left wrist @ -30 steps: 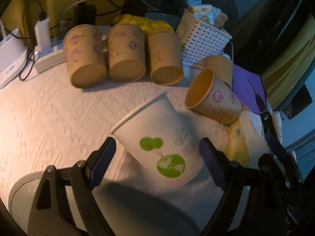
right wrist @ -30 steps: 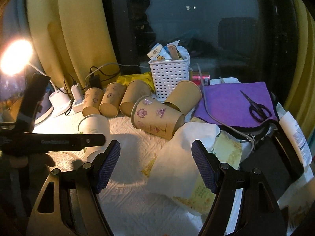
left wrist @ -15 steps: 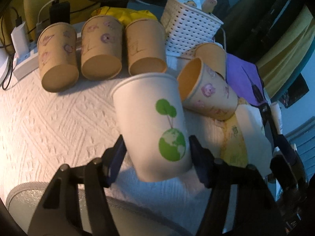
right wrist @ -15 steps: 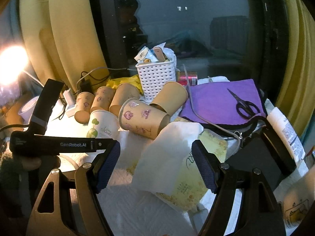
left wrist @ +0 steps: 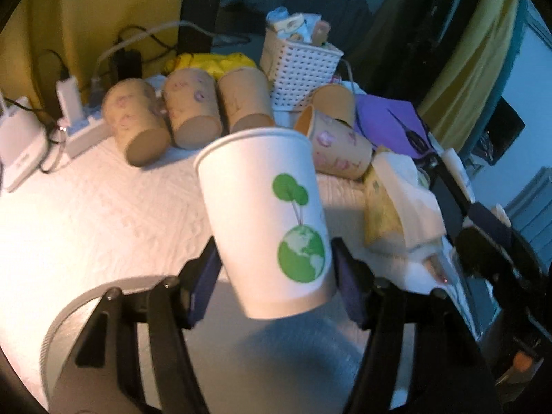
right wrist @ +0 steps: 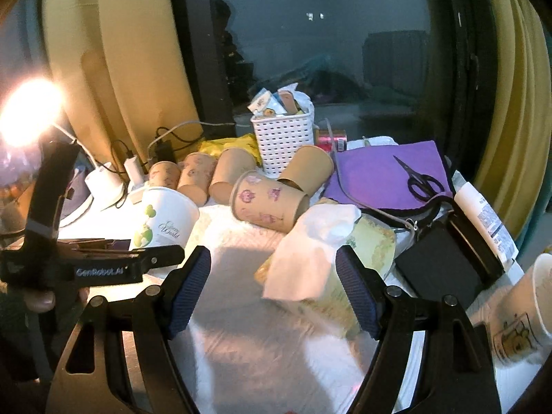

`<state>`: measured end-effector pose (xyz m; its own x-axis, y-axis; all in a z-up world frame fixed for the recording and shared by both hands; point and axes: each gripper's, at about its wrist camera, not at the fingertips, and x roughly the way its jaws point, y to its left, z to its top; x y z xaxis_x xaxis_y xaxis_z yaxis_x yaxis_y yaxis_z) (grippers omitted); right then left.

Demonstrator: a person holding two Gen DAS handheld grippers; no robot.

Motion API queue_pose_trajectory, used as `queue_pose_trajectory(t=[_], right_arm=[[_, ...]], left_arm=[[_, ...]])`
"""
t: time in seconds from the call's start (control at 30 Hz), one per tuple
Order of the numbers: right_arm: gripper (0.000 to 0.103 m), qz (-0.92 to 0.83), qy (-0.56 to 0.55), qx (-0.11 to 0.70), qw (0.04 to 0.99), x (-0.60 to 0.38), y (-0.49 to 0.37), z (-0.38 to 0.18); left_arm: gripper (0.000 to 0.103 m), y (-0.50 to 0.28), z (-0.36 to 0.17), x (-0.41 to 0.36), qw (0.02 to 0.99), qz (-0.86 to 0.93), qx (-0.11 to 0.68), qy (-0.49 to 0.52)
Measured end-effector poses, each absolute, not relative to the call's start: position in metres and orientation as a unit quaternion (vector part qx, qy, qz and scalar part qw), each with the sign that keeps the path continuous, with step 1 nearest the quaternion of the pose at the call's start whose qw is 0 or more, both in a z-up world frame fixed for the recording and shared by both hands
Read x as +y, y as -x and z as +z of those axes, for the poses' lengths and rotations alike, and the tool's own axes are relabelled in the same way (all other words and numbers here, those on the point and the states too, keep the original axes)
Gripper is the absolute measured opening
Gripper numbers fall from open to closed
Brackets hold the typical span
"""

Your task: Flip cup upright

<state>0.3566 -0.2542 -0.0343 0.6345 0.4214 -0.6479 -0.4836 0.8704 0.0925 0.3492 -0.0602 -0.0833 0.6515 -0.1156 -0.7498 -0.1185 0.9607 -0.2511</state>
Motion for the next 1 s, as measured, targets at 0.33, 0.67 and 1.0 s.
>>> queue_pose_trajectory(t=[0.33, 0.67, 1.0], right_arm=[[0.078, 0.261, 0.045, 0.345, 0.9, -0.234, -0.301, -0.018], [0.078, 0.278, 0.042, 0.354, 0.892, -0.208, -0.246, -0.01], [0.078, 0.299, 0.045, 0.376, 0.876, -0.186, -0.199, -0.014]], left_arm=[[0.064, -0.27, -0.071, -0.056, 0.919, -0.005, 0.382, 0.094], [0.064, -0.197, -0.073, -0.043, 0.93, -0.026, 0.358, 0.083], [0.064, -0.138, -0.083, -0.029, 0.934, -0.027, 0.347, 0.079]])
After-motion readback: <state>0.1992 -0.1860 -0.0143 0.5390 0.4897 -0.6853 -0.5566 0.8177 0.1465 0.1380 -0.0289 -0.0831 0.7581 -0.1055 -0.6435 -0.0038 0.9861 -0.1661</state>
